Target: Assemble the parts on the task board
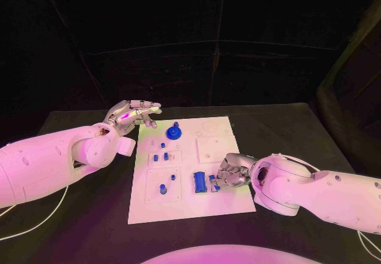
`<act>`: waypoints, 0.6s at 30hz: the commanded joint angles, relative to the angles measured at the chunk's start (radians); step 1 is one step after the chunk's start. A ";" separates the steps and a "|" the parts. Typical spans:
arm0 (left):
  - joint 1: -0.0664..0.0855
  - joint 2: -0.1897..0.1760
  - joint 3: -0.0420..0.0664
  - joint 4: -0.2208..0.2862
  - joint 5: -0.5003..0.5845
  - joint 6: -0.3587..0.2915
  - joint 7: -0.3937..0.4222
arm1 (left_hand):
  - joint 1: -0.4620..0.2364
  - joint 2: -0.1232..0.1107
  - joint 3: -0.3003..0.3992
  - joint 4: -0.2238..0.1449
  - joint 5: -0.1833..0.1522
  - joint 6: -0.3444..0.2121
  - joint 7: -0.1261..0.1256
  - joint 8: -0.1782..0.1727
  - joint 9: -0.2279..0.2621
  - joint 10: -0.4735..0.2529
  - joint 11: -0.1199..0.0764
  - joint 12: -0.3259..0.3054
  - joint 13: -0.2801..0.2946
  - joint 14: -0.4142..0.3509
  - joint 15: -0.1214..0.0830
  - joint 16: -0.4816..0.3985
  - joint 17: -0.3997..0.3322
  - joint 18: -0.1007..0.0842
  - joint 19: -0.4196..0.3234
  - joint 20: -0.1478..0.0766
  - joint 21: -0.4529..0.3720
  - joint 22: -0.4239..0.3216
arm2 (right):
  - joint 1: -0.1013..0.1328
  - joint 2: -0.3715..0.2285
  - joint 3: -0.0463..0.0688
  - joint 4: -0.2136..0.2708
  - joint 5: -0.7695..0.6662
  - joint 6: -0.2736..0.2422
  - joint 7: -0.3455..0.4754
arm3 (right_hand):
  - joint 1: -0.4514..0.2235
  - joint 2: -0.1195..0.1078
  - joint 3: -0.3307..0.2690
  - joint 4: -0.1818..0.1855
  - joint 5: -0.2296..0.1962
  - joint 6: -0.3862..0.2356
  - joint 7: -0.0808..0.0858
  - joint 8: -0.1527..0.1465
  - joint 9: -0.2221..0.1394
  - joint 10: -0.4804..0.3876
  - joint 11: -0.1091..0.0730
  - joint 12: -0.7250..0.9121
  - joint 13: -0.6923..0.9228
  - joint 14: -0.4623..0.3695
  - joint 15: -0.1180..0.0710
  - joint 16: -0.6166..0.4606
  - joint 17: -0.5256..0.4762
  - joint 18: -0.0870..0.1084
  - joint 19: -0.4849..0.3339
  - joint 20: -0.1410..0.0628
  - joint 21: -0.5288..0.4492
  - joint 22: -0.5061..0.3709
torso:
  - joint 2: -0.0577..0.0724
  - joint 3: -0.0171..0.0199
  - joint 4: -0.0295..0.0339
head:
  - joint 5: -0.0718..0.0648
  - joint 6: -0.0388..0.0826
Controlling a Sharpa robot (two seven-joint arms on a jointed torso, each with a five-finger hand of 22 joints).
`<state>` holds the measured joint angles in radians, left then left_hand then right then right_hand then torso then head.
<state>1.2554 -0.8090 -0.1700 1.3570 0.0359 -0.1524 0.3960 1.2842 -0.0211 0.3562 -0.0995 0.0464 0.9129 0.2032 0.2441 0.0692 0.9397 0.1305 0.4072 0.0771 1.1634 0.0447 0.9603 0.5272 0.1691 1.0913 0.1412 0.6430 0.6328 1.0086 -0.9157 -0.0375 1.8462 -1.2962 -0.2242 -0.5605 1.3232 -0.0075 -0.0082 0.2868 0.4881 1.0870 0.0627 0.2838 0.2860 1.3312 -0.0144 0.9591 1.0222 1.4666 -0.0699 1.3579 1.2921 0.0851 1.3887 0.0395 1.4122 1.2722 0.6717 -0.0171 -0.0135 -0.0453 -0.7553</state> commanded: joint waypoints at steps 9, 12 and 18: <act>0.001 0.001 0.001 0.002 0.002 0.019 -0.003 | 0.003 0.001 0.000 -0.005 0.003 -0.009 0.001 0.005 0.000 -0.007 0.001 0.007 0.000 -0.005 -0.001 0.006 -0.002 0.014 0.007 0.002 -0.006 -0.002 | 0.001 0.015 0.000 -0.009 -0.016 0.014 -0.004 | -0.024 -0.007 -0.014 0.002 -0.003 0.004 0.002 -0.008 -0.001 0.005 0.003 -0.003 -0.003 0.052 -0.006 -0.003 -0.006 -0.018 0.002 -0.002 0.001 -0.004 | 0.000 -0.0001 -0.0003 | 0.002 0.001; 0.001 0.001 0.001 0.001 0.002 0.019 -0.003 | 0.003 0.001 0.000 -0.005 0.003 -0.009 0.002 0.005 0.000 -0.008 0.001 0.007 0.000 -0.005 0.000 0.006 -0.002 0.014 0.007 0.002 -0.006 -0.002 | 0.001 0.017 0.000 -0.010 -0.016 0.013 -0.002 | -0.042 -0.003 -0.021 0.003 -0.002 0.007 0.003 -0.011 0.000 0.006 0.004 -0.003 0.000 0.052 -0.005 -0.003 -0.005 -0.018 0.002 -0.001 0.001 -0.003 | 0.000 -0.0001 -0.0002 | 0.002 0.001; 0.001 0.001 0.001 0.001 0.002 0.021 -0.005 | 0.003 0.001 0.000 -0.005 0.003 -0.009 0.002 0.005 0.000 -0.008 0.001 0.007 0.000 -0.005 0.000 0.006 -0.002 0.014 0.007 0.002 -0.006 -0.002 | 0.001 0.018 0.000 -0.009 -0.017 0.008 0.004 | -0.132 0.006 -0.070 0.004 -0.040 0.014 0.004 -0.020 0.002 0.009 0.006 -0.003 0.006 0.052 -0.002 -0.004 -0.005 -0.018 0.001 0.001 0.001 -0.002 | 0.000 -0.0004 -0.0007 | 0.002 0.001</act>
<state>1.2554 -0.8082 -0.1700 1.3565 0.0358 -0.1456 0.3905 1.2842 -0.0211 0.3562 -0.0995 0.0464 0.9092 0.2068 0.2441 0.0692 0.9397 0.1305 0.4111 0.0771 1.1634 0.0447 0.9603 0.5264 0.1691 1.0913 0.1412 0.6430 0.6329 1.0085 -0.8987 -0.0381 1.8336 -1.3066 -0.2175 -0.5649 1.1989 -0.0022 -0.0742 0.2905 0.4545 1.0932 0.0689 0.2667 0.2866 1.3347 -0.0107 0.9590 1.0278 1.4666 -0.0698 1.3579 1.2877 0.0851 1.3887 0.0395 1.4122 1.2693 0.6717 -0.0173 -0.0141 -0.0430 -0.7546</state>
